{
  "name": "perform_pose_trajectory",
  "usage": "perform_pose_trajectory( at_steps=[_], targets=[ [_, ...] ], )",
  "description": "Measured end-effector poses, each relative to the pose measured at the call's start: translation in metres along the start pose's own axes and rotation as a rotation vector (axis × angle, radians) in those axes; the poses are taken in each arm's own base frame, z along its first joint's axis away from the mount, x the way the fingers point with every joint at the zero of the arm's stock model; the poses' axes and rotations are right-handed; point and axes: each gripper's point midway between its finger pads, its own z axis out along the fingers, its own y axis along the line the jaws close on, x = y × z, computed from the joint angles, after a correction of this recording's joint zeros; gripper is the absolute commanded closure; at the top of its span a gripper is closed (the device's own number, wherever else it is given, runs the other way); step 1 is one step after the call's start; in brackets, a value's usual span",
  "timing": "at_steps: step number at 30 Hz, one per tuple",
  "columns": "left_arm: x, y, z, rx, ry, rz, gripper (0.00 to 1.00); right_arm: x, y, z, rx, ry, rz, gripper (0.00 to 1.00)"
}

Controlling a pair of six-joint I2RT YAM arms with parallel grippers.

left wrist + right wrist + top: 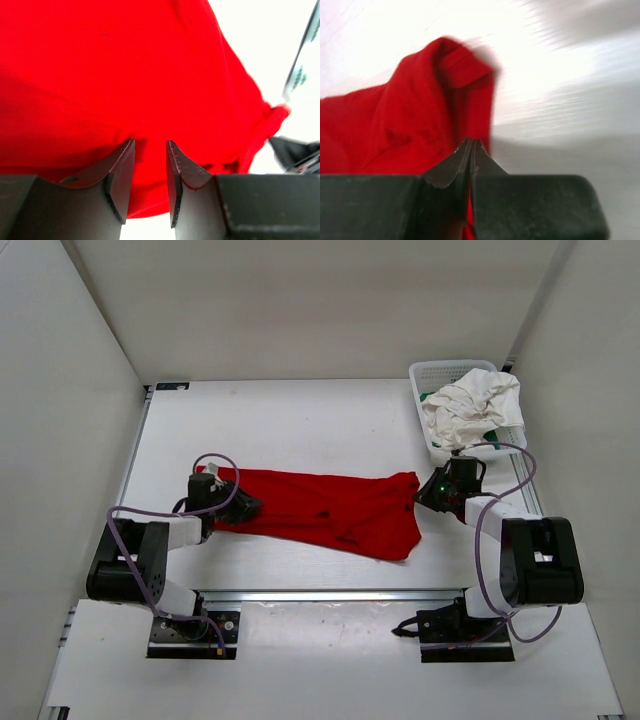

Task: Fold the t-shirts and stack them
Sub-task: Fold the other side of the tshirt into a rectangle, then rotate the tshirt 90 degrees

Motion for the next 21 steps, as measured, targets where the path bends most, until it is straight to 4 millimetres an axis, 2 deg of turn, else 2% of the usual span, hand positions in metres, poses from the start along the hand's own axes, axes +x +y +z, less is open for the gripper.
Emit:
perform_pose_trajectory(
  at_steps=[2, 3, 4, 6, 8, 9, 11, 14, 16, 18, 21],
  targets=[
    [-0.01, 0.008, -0.003, -0.003, -0.032, -0.054, 0.58, -0.005, -0.006, -0.002, 0.016, -0.016, 0.014, 0.88],
    [-0.014, 0.01, -0.004, -0.004, -0.042, -0.07, 0.58, -0.008, -0.009, -0.003, 0.021, -0.024, 0.023, 0.79],
    [-0.017, 0.011, -0.004, -0.006, -0.052, -0.082, 0.58, -0.009, -0.011, -0.004, 0.025, -0.027, 0.026, 0.75],
    [-0.021, 0.011, -0.005, -0.007, -0.065, -0.083, 0.55, -0.008, -0.014, -0.004, 0.04, -0.022, 0.02, 0.74],
    [-0.015, 0.004, -0.005, 0.0, -0.054, -0.05, 0.54, -0.002, -0.01, -0.006, 0.059, 0.002, -0.016, 0.82],
    [-0.01, -0.003, -0.005, 0.009, -0.045, -0.02, 0.53, 0.002, -0.003, -0.008, 0.058, 0.011, -0.045, 0.85],
    [-0.002, -0.025, -0.008, 0.046, -0.028, 0.056, 0.52, 0.012, 0.025, -0.016, 0.022, 0.022, -0.139, 0.92],
    [0.007, -0.068, -0.017, 0.141, -0.041, 0.18, 0.51, 0.033, 0.088, -0.036, -0.117, 0.015, -0.296, 0.95],
    [0.014, -0.088, -0.024, 0.196, -0.042, 0.234, 0.52, 0.059, 0.124, -0.049, -0.226, 0.038, -0.384, 0.97],
    [0.019, -0.095, -0.028, 0.219, -0.038, 0.255, 0.53, 0.083, 0.141, -0.054, -0.279, 0.08, -0.435, 0.99],
    [0.025, -0.09, -0.028, 0.213, -0.026, 0.259, 0.52, 0.119, 0.145, -0.048, -0.289, 0.174, -0.483, 1.0]
  ],
)
